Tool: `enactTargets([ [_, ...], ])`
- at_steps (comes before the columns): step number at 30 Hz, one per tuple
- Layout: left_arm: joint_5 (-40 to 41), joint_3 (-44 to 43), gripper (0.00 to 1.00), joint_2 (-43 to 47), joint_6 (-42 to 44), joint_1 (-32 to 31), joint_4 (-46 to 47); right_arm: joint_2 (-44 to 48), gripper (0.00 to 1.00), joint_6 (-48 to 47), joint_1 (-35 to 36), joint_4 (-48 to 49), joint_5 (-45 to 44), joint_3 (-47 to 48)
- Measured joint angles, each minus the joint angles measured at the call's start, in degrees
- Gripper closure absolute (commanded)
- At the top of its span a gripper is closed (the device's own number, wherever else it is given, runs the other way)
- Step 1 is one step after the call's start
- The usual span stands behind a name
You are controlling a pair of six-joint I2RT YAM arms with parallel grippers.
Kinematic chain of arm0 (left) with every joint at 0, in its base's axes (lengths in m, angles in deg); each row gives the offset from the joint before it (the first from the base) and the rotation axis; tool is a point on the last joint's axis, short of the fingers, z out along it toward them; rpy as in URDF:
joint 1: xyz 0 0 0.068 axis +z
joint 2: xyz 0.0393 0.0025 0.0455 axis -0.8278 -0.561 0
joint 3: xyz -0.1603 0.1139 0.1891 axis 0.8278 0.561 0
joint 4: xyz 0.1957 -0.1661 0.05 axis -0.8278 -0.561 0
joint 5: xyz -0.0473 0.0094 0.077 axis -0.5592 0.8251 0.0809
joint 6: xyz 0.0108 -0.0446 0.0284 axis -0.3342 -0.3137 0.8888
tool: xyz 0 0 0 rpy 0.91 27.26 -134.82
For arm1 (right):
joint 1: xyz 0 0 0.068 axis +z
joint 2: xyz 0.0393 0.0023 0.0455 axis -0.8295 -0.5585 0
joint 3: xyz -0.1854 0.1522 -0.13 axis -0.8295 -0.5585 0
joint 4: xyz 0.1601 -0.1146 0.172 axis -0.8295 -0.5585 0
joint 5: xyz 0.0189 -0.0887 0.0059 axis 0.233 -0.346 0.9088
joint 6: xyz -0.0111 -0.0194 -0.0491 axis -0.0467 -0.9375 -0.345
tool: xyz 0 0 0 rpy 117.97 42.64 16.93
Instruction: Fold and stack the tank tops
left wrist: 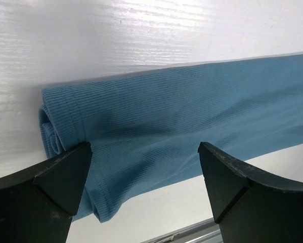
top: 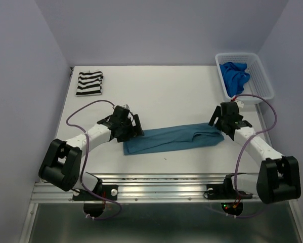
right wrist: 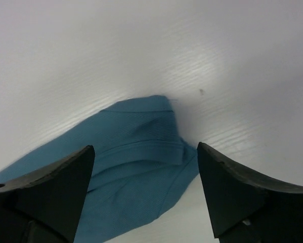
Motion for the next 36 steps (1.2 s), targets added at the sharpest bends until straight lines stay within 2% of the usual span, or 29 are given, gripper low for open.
enactTargets([
  [1,0.5,-0.5,0.01,0.7,0.2,0.0,-0.8,1.7,0.0,-0.1,0.0,0.0,1.6,0.0],
  [6,3.5,-2.3,0.01,5.2,0.2,0.0,-4.0,11.3,0.0,-1.6,0.6,2.9,18.2,-0.5],
  [13,5.3,1.4,0.01,12.7,-2.7,0.0,-5.6,9.2,0.05,-2.4,10.5,6.7,33.7,-6.1],
  [17,5.1,6.5,0.1,14.1,-4.8,0.0,-5.6,7.2,0.08,-2.5,13.8,8.1,37.2,-8.3],
  [18,5.0,7.4,0.16,14.0,-5.1,0.0,-5.7,6.4,0.09,-2.5,14.4,8.8,37.5,-8.5],
  [22,3.9,8.6,0.27,12.5,-6.4,0.0,-5.2,2.8,0.13,-2.9,15.5,11.5,38.2,-8.5],
  [23,3.6,8.7,0.34,12.0,-6.7,0.0,-4.7,2.0,0.14,-2.9,15.5,11.8,38.2,-8.5],
  [24,3.4,8.7,0.36,11.8,-6.9,0.0,-4.4,1.3,0.14,-3.1,15.5,12.1,38.0,-8.5],
  [33,1.3,10.7,0.39,12.7,-7.8,0.0,-3.3,0.2,0.17,-4.2,15.5,12.3,35.2,-8.7],
  [36,1.0,10.7,0.41,13.6,-7.8,0.0,-3.2,-0.4,0.27,-4.3,15.5,12.7,35.2,-9.0],
])
